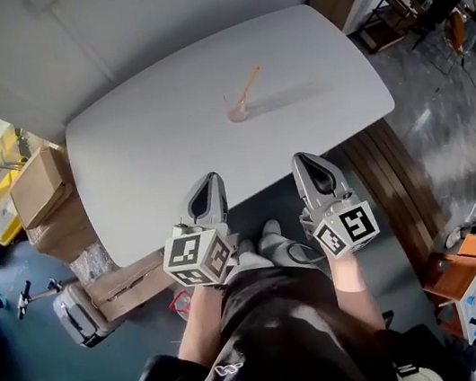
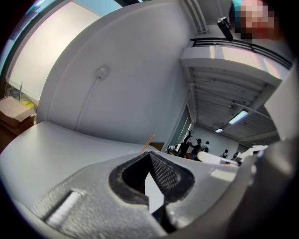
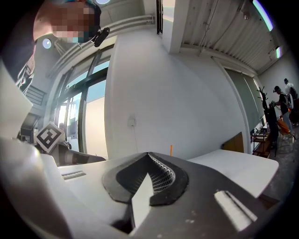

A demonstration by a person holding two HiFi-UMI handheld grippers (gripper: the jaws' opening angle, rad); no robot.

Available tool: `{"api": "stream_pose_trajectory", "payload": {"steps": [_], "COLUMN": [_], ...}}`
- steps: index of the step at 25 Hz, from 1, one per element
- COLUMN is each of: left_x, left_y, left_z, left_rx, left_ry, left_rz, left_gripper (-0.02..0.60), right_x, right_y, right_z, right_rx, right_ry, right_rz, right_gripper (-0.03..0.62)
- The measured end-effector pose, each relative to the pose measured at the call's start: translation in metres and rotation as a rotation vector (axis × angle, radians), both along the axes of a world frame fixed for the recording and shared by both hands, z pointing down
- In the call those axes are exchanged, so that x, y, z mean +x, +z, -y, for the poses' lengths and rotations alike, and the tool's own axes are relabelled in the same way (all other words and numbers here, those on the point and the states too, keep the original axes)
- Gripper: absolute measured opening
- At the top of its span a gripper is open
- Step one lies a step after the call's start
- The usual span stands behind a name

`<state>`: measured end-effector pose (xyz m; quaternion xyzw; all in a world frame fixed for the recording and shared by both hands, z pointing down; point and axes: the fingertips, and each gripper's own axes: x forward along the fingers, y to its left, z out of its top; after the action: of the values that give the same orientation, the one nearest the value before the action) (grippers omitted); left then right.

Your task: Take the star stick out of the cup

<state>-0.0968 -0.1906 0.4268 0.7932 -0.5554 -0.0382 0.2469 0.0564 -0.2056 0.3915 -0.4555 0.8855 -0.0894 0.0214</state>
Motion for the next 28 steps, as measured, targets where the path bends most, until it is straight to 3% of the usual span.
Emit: {"api": "stream_pose_trajectory", "payload": {"steps": [8, 19, 28], "left_x": [0.018, 0.052, 0.061], "left_y": [-0.026, -0.021, -0.003], "left_z": [0.039, 0.083, 0.111], "left_rx": [0.115, 0.152, 0.15], "left_ry": [0.037, 0.126, 0.162], "left_rz": [0.055, 0.077, 0.169], "left_gripper": [0.002, 0.003, 0.034], "right_x": [0.01, 0.031, 0.037], "right_y": [0.01, 0.022, 0.036], "right_z": [0.021, 0.025, 0.024], "right_rx": [-0.025, -0.064, -0.091], "right_ry": [-0.013, 0.016, 0.038], "right_rz": [0.011, 0.004, 0.004], "right_gripper": [0.006, 0.006, 0.006]}}
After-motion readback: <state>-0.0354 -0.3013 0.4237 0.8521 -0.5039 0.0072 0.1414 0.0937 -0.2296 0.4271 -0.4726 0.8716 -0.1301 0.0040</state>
